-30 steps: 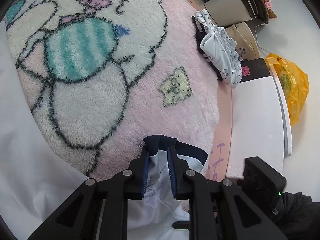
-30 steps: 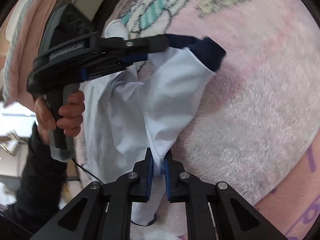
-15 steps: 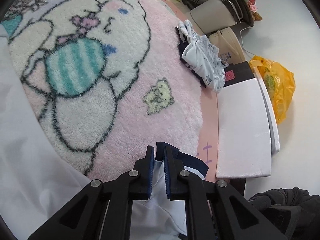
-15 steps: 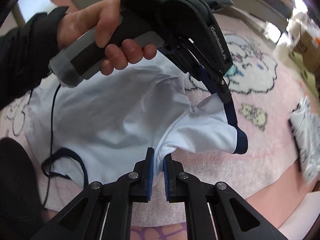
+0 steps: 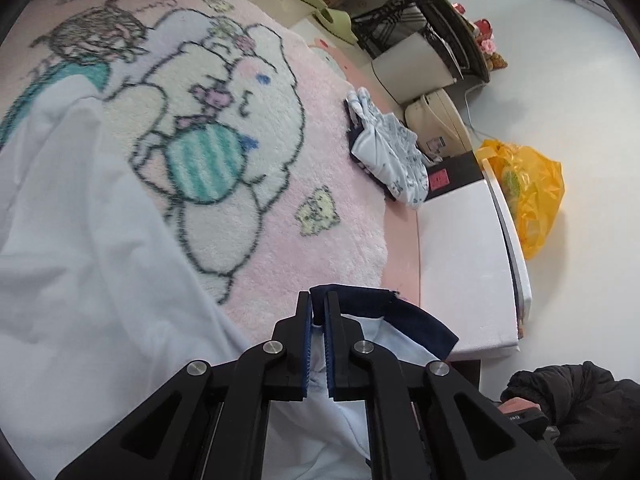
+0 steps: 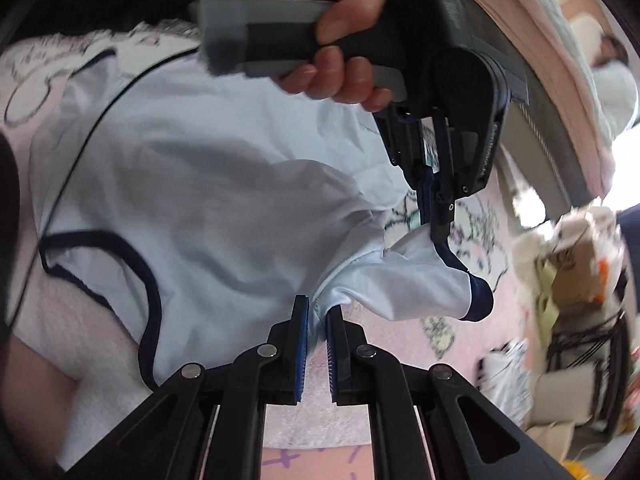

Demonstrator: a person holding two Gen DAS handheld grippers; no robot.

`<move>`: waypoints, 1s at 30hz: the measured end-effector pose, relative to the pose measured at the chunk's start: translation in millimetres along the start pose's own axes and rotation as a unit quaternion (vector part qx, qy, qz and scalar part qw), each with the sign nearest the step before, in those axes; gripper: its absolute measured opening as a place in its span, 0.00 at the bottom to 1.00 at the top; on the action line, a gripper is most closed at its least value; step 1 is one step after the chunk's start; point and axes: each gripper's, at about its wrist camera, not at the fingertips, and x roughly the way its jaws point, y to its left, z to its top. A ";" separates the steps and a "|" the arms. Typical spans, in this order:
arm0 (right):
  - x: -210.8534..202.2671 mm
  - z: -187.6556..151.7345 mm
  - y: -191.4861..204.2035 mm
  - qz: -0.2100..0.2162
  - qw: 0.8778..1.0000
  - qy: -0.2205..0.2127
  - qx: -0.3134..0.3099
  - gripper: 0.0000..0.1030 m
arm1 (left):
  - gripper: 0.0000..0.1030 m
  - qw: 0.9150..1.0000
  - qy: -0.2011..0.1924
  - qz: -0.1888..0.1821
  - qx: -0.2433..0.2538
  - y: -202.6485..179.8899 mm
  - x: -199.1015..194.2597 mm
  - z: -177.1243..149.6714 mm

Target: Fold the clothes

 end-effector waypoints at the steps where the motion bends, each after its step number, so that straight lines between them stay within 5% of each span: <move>1: 1.2 2.2 4.9 -0.009 1.000 0.000 -0.021 0.05 | 0.04 1.000 -0.005 0.000 -0.006 3.2 -4.5 -2.4; 7: 12.8 4.0 41.3 -0.062 0.985 0.021 -0.157 0.06 | 0.04 0.999 -0.027 -0.009 -0.027 24.8 -24.5 -19.9; 15: 19.4 -6.2 65.3 -0.049 0.964 0.043 -0.256 0.06 | 0.04 0.997 -0.034 -0.009 -0.070 61.5 -30.0 -41.1; 23: 40.5 -7.4 64.2 -0.001 0.966 0.084 -0.245 0.06 | 0.04 0.995 -0.034 -0.013 -0.094 78.8 -28.9 -50.8; 30: 62.9 -7.5 55.5 0.043 0.974 0.106 -0.194 0.10 | 0.05 0.999 -0.014 -0.005 -0.050 53.3 -27.0 -64.3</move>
